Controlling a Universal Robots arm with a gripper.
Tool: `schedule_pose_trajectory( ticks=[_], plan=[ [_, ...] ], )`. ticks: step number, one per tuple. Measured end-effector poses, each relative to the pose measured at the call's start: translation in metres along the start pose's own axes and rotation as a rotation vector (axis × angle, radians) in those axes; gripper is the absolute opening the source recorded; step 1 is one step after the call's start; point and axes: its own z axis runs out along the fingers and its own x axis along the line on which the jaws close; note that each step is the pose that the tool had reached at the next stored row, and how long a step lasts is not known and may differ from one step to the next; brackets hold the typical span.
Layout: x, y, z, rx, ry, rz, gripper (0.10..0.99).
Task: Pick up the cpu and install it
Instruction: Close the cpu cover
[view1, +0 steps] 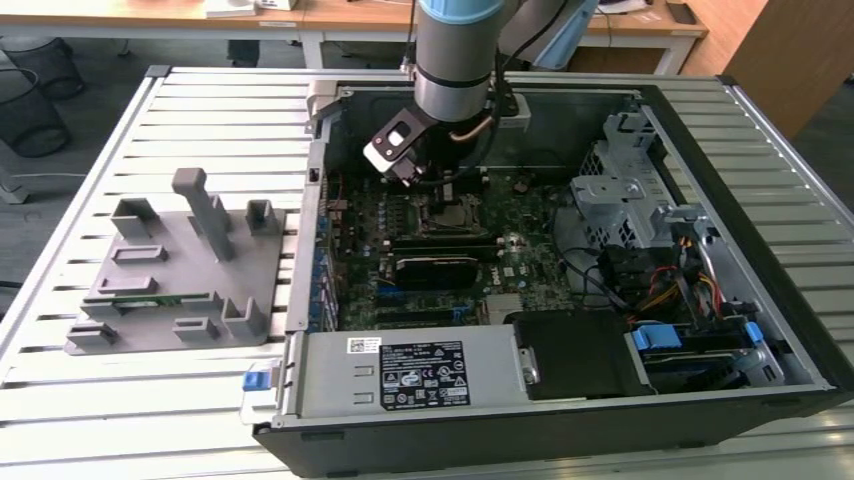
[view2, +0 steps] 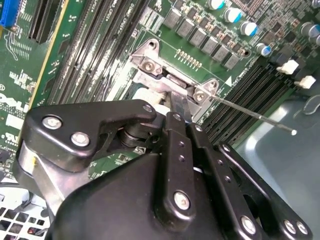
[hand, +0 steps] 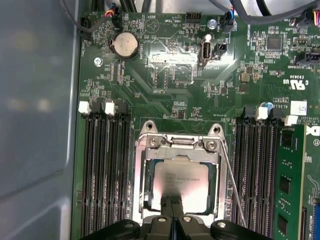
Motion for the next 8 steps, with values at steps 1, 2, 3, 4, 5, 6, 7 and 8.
schedule_pose_trajectory(
  ticks=[1,2,3,4,5,6,7,8],
  plan=[
    [0.0,0.0006,0.0,0.0,0.0,0.0,0.106],
    [0.0,0.0009,0.0,0.0,0.0,0.0,0.106],
    [0.0,0.0009,-0.0001,0.0,0.0002,0.0,0.106],
    [0.0002,0.001,-0.0005,-0.001,0.0006,0.0,0.106],
    [0.0002,0.001,-0.0012,-0.001,0.0006,0.0,0.106],
    [0.0002,0.0009,-0.0024,0.0,0.0003,0.0,0.106],
    [0.0002,0.0009,-0.0038,0.0,0.0002,0.0,0.106],
    [0.0003,0.0009,-0.0052,0.0,0.0003,0.0,0.106]
  ],
)
